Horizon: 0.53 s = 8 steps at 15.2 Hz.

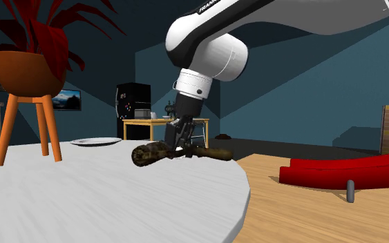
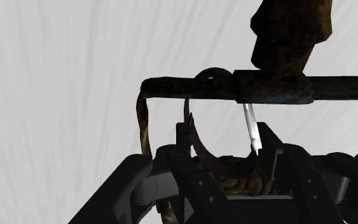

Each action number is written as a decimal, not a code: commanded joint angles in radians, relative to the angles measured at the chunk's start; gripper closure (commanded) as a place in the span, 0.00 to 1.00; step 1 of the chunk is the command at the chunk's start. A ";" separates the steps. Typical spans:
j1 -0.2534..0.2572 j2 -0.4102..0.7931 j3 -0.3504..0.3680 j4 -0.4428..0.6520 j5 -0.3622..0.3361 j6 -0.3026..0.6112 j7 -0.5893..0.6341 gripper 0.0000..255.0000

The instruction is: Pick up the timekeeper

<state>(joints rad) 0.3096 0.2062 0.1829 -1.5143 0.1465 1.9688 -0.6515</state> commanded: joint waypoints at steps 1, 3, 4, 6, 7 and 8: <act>0.000 0.002 0.000 0.028 -0.002 -0.026 0.005 1.00; 0.001 0.006 0.000 0.060 -0.004 -0.054 0.009 1.00; 0.001 0.008 0.000 0.077 -0.006 -0.068 0.012 1.00; 0.002 0.014 0.000 0.112 -0.008 -0.097 0.017 1.00; 0.003 0.018 0.000 0.131 -0.010 -0.112 0.019 1.00; 0.003 0.022 0.000 0.149 -0.011 -0.127 0.022 1.00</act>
<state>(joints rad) 0.3122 0.2219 0.1832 -1.3877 0.1374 1.8591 -0.6320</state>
